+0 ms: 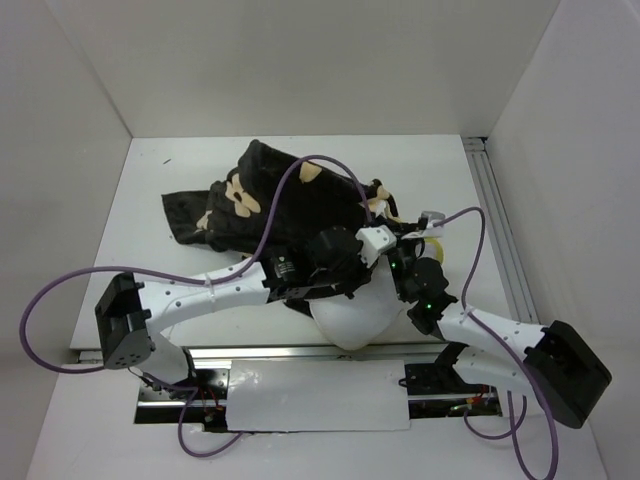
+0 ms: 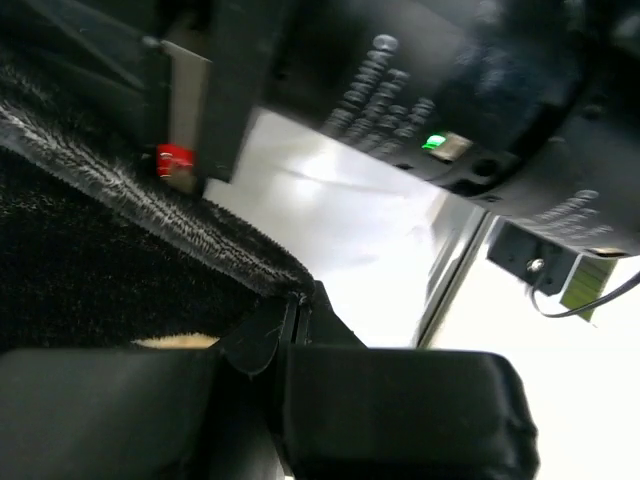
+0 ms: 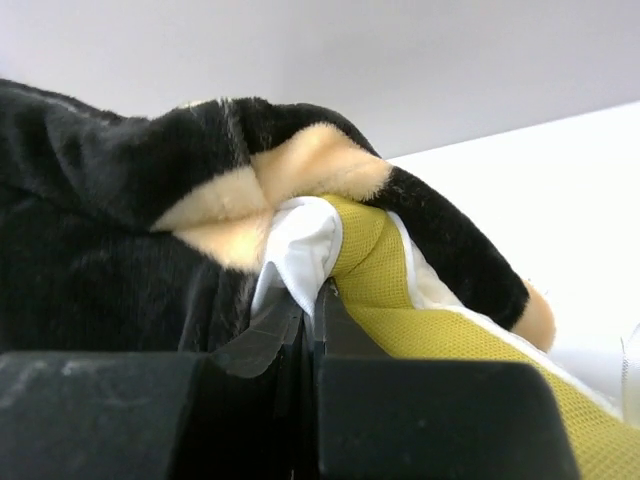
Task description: Put the pillow into the pillowcase
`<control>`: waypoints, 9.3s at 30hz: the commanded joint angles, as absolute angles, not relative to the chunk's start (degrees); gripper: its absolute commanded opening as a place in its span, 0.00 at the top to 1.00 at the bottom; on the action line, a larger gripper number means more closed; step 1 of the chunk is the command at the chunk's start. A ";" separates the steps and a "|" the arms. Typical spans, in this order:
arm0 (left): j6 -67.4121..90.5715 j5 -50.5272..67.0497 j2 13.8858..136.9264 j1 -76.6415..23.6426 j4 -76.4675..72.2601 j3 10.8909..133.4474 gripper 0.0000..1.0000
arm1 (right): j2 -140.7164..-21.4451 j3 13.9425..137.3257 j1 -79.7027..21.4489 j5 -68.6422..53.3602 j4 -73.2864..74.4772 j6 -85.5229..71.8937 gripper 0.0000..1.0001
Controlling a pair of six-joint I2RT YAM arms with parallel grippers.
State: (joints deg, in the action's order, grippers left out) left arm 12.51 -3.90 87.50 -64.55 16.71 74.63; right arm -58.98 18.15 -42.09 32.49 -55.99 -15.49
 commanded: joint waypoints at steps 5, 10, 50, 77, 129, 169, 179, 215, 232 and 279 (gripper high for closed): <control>16.17 4.40 96.74 -67.76 11.59 83.81 1.00 | -58.18 17.49 -38.41 28.05 -65.58 -26.10 1.00; 12.93 -0.78 102.82 -67.24 16.87 96.31 1.00 | -57.66 20.74 -35.70 28.56 -55.39 -26.27 1.00; 26.43 -1.21 80.18 -48.00 16.44 69.91 0.00 | -50.96 45.41 -17.83 12.77 19.75 -29.21 0.00; 41.40 8.00 64.33 -39.10 -2.81 25.31 0.00 | -70.14 48.78 -73.21 24.03 37.62 -27.77 0.00; 31.90 12.83 56.87 -66.80 18.81 61.61 0.85 | -71.20 32.88 -64.07 38.50 -34.48 -18.44 1.00; 8.27 -28.37 129.80 -39.11 48.34 130.51 0.09 | -56.68 37.18 -9.07 -6.39 -2.71 -20.57 0.02; 6.68 -31.12 132.10 -37.27 48.34 128.94 0.43 | -73.99 42.71 -10.10 -11.07 -12.13 -20.93 0.07; 6.51 -14.34 105.60 -46.30 30.41 119.73 1.00 | -64.30 43.96 -33.30 -6.26 -20.54 -7.72 1.00; 8.07 0.26 89.74 -64.68 31.56 107.26 1.00 | -55.81 25.93 -45.43 10.00 -60.62 -9.07 1.00; 22.59 21.18 108.54 -48.78 25.14 100.46 1.00 | -71.99 36.02 -33.58 24.53 -11.37 -34.89 0.24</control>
State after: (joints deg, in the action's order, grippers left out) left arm 21.39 14.37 106.98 -48.42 26.15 98.50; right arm -77.87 31.20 -33.76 27.33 -22.65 -29.39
